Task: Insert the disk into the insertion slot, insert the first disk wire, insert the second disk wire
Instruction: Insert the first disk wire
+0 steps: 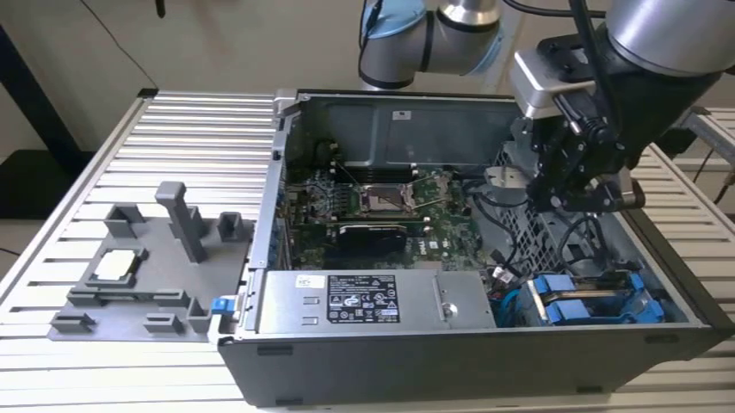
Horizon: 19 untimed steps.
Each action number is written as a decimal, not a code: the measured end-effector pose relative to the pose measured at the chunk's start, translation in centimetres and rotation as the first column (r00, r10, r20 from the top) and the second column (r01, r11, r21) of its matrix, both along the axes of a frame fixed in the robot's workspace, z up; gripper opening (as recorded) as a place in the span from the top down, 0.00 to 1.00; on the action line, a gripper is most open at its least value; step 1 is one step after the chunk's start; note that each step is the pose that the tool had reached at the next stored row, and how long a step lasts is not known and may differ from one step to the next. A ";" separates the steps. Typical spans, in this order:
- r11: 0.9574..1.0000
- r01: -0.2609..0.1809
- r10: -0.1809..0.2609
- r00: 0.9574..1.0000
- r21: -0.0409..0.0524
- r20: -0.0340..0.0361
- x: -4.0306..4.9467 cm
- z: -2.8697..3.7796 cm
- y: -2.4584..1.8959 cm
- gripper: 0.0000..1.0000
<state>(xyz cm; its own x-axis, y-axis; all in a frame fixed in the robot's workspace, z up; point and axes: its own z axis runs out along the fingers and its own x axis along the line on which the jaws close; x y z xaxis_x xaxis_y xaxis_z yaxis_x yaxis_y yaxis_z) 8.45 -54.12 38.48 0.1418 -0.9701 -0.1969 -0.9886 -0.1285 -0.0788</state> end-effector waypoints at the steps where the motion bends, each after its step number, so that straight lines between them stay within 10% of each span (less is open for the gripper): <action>1: 1.000 -0.001 0.001 1.000 0.000 0.003 -0.10 -0.06 0.11 0.73; 8: 1.000 -0.012 0.012 1.000 0.000 0.023 -0.56 -0.52 0.48 0.73; 19: 1.000 -0.014 0.014 1.000 0.000 0.024 -0.92 -0.64 0.49 0.73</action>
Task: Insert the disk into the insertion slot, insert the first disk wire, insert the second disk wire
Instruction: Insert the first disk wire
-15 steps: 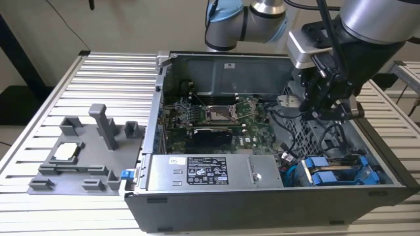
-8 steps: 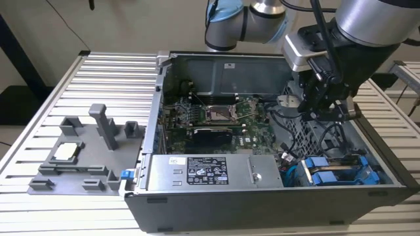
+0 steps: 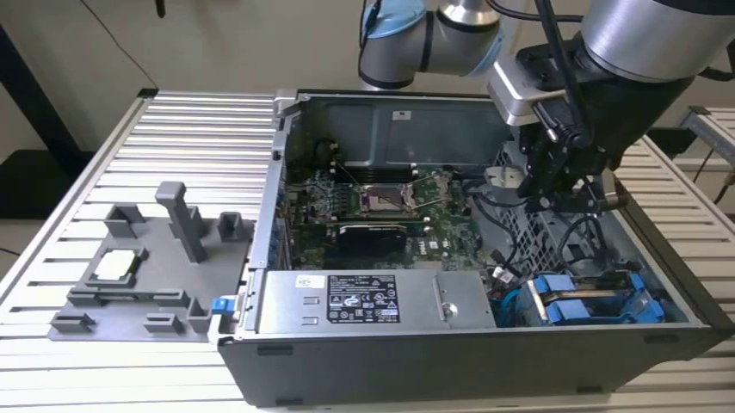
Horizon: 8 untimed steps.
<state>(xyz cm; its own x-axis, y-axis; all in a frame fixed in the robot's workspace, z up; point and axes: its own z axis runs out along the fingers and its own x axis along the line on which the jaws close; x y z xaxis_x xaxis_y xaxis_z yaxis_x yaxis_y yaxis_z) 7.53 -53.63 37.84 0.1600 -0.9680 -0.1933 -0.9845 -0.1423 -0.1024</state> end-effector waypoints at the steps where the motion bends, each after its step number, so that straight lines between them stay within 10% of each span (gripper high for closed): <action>1: 1.000 0.000 0.000 1.000 0.000 0.000 0.00 0.00 0.00 0.73; 8: 1.000 0.000 0.000 1.000 0.000 0.000 -0.01 -0.01 0.00 0.75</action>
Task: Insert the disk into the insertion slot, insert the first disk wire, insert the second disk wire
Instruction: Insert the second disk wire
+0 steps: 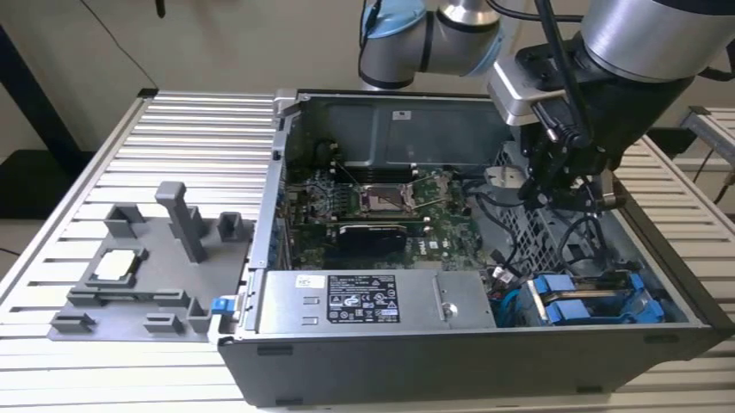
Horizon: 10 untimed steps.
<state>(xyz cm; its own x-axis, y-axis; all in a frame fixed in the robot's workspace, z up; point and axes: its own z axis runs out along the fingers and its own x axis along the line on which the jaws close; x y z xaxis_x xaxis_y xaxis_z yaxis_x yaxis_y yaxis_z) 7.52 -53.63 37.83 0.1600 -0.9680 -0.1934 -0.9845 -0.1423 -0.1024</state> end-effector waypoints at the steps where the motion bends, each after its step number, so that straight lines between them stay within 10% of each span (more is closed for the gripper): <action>1: 1.000 0.000 0.000 1.000 0.000 0.000 0.00 0.00 0.00 0.83; 10: 1.000 0.000 0.000 1.000 0.000 0.000 -0.01 0.00 0.00 0.84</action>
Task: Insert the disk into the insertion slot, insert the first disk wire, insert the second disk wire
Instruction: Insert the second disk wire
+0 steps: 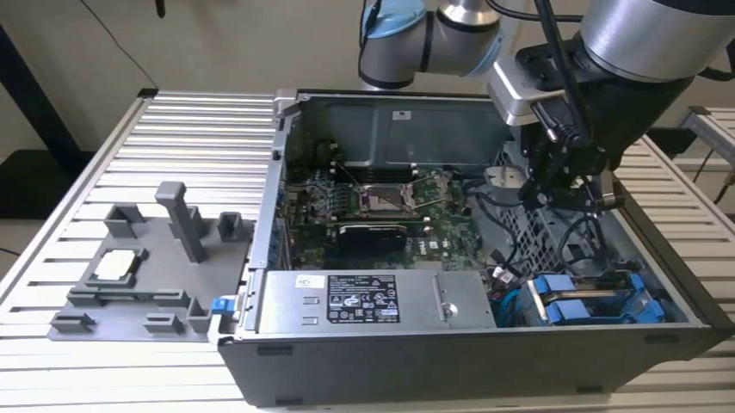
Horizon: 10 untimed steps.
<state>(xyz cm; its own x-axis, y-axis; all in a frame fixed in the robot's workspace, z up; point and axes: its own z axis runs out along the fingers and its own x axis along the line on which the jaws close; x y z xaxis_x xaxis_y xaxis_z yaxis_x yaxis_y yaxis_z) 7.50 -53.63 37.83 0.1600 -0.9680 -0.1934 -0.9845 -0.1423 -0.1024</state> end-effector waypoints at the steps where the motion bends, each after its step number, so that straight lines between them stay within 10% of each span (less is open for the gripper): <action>1: 1.000 0.000 0.000 1.000 0.000 0.000 0.00 0.00 0.00 0.84; 6: 1.000 0.000 0.000 1.000 -0.007 0.000 0.00 -0.02 0.01 0.84; 10: 0.999 0.000 0.000 1.000 -0.048 0.000 0.00 -0.09 0.00 0.84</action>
